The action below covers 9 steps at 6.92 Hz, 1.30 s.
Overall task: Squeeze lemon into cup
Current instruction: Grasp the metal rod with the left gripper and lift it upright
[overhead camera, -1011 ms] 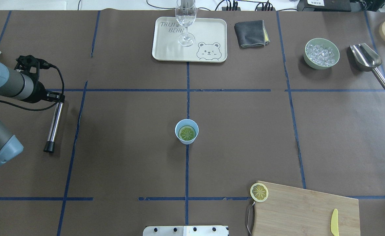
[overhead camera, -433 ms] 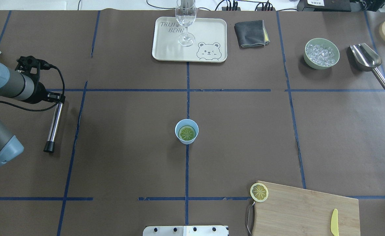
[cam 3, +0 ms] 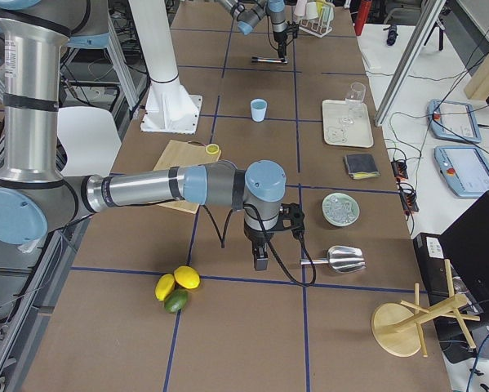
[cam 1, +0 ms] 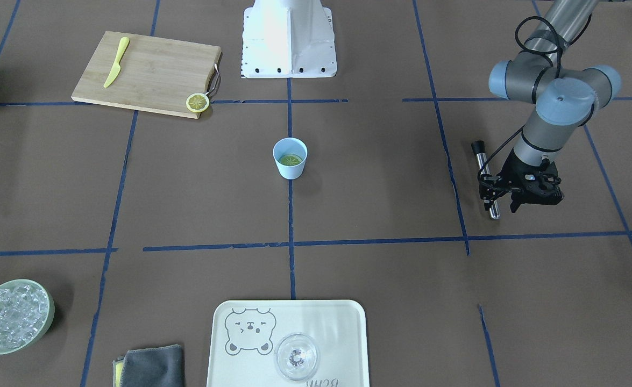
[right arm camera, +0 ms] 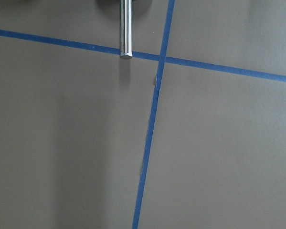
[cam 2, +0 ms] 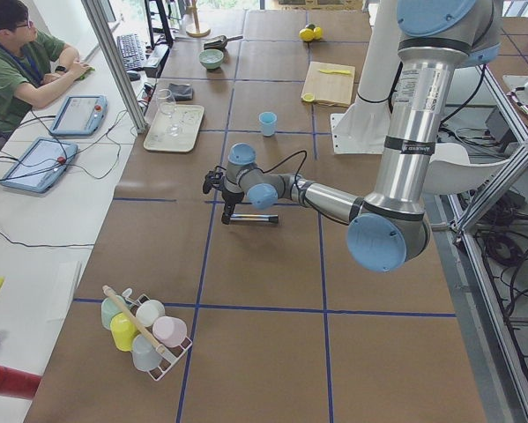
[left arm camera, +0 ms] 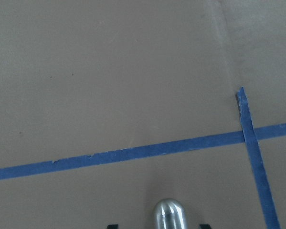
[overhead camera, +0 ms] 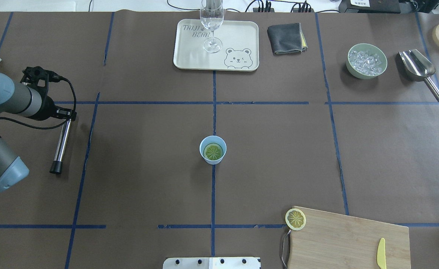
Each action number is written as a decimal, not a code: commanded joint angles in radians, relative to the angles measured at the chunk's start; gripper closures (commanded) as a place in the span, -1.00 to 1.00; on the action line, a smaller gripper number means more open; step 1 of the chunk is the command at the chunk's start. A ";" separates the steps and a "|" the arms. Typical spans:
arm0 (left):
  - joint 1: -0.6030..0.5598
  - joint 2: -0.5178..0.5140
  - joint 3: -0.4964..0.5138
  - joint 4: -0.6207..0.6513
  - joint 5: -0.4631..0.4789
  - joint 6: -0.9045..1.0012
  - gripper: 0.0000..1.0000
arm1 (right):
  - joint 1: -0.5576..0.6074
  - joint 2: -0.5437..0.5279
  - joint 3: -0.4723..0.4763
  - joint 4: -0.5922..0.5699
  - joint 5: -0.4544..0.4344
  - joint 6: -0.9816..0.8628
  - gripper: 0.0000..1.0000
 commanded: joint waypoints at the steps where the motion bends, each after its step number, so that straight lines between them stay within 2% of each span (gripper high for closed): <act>1: 0.018 0.000 0.014 -0.029 0.000 0.000 -0.28 | 0.003 0.000 -0.001 0.000 -0.001 0.000 -1.00; 2: 0.020 0.001 0.019 -0.032 0.000 0.000 -0.16 | 0.003 0.000 -0.001 0.000 -0.001 0.000 -1.00; 3: 0.021 0.003 0.019 -0.033 0.002 0.000 0.11 | 0.005 -0.002 0.001 0.000 -0.001 -0.001 -1.00; 4: 0.021 0.003 0.016 -0.033 0.000 0.001 0.61 | 0.006 -0.002 0.001 0.000 -0.001 -0.001 -1.00; 5: 0.020 0.003 0.010 -0.033 0.000 0.003 0.96 | 0.008 -0.005 0.001 0.000 0.000 -0.001 -1.00; 7: 0.017 0.005 -0.029 -0.030 -0.002 0.011 1.00 | 0.008 -0.006 0.001 0.000 0.000 -0.001 -1.00; 9: 0.017 0.002 -0.137 -0.030 0.011 0.026 1.00 | 0.009 -0.006 0.001 0.000 0.000 0.000 -1.00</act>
